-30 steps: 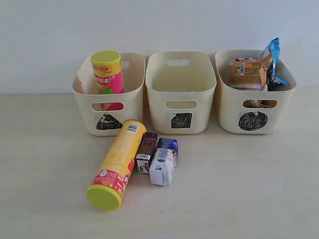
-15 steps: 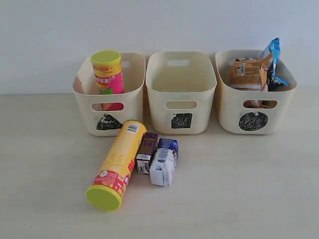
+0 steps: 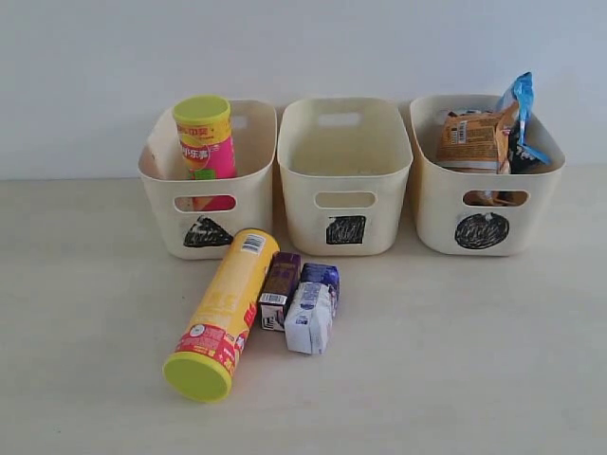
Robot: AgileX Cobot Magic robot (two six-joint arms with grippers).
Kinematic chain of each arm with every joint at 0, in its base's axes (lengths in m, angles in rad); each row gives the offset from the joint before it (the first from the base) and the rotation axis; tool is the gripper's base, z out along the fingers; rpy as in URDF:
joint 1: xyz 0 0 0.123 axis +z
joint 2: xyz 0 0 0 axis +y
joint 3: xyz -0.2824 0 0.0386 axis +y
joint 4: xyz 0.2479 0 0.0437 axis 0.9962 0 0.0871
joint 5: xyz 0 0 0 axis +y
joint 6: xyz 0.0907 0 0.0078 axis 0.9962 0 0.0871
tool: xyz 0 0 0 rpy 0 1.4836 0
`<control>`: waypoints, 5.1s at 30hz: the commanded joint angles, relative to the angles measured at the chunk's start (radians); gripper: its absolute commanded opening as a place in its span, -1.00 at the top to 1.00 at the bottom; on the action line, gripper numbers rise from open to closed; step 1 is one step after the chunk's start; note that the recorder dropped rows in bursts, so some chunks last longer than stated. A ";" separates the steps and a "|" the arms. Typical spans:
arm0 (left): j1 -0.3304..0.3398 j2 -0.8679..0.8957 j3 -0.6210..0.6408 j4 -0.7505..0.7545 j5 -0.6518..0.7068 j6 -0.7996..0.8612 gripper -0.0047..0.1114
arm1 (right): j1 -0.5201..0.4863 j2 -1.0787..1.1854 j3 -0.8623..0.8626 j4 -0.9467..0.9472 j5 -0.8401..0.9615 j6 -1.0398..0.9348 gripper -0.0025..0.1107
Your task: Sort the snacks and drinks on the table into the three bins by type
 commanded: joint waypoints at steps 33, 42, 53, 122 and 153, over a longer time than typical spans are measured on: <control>-0.585 1.091 -0.979 0.207 1.113 0.680 0.85 | -0.004 -0.007 0.005 -0.010 0.015 -0.052 0.96; -0.585 1.326 -1.042 0.132 1.251 0.710 0.85 | -0.004 -0.007 0.005 -0.010 0.015 -0.048 0.96; -0.585 1.570 -1.090 0.045 1.224 0.708 -0.04 | -0.004 -0.007 0.005 -0.010 0.015 -0.044 0.96; -0.585 1.537 -1.287 0.019 1.097 0.603 0.84 | -0.062 -0.007 0.005 -0.010 0.015 -0.041 0.96; -0.366 1.707 -1.347 0.529 0.599 0.323 0.84 | -0.062 -0.007 0.005 -0.010 0.015 -0.041 0.96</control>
